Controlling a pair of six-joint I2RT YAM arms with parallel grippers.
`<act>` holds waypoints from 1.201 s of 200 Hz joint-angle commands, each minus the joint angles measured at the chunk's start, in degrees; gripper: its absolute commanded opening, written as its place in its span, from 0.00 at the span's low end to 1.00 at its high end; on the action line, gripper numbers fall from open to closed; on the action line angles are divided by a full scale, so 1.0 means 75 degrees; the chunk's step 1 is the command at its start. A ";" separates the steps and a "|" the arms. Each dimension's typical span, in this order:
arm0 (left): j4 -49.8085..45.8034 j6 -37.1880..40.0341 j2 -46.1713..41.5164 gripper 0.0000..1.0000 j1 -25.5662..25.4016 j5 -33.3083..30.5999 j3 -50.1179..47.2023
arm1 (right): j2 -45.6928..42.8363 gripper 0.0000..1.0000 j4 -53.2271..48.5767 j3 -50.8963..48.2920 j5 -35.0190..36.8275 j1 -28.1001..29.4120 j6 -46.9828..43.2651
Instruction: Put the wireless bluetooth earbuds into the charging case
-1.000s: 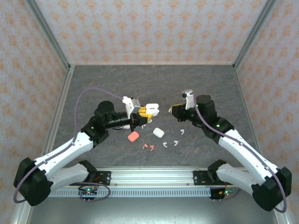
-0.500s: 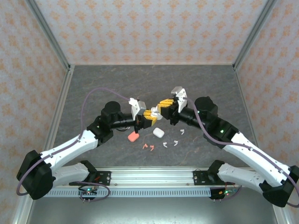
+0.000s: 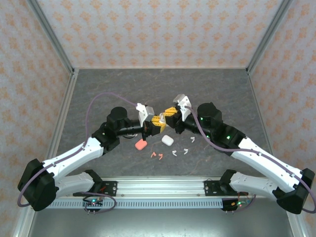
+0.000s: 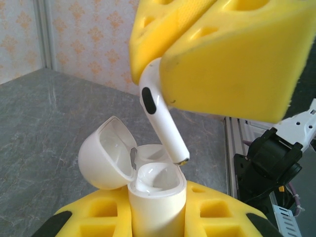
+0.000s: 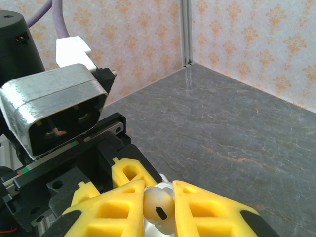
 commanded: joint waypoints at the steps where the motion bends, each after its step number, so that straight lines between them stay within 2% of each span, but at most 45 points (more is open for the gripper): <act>1: 0.0353 -0.0028 -0.0133 0.00 -0.0077 0.0063 0.0197 | -0.0001 0.18 -0.0067 -0.0065 0.0123 0.0057 -0.0104; 83: 0.0388 -0.0046 -0.0151 0.00 -0.0086 0.0051 0.0187 | 0.0094 0.18 -0.0227 -0.0258 -0.0124 0.0057 0.0017; 154: 0.0365 -0.0022 -0.0201 0.00 -0.0089 0.0040 0.0176 | 0.0129 0.18 -0.0222 -0.0219 -0.0697 0.0057 0.0253; 176: 0.0330 0.0008 -0.0238 0.00 -0.0083 0.0016 0.0163 | 0.0078 0.24 -0.0494 -0.0081 -0.0723 0.0056 0.0322; 206: 0.0312 0.0053 -0.0237 0.00 -0.0089 -0.0026 0.0152 | 0.0103 0.41 -0.0794 0.0325 -0.0787 -0.0010 0.0486; 240: 0.0269 0.0077 -0.0267 0.00 -0.0089 -0.0094 0.0130 | 0.0008 0.48 -0.1156 0.0878 -0.0750 -0.0267 0.0708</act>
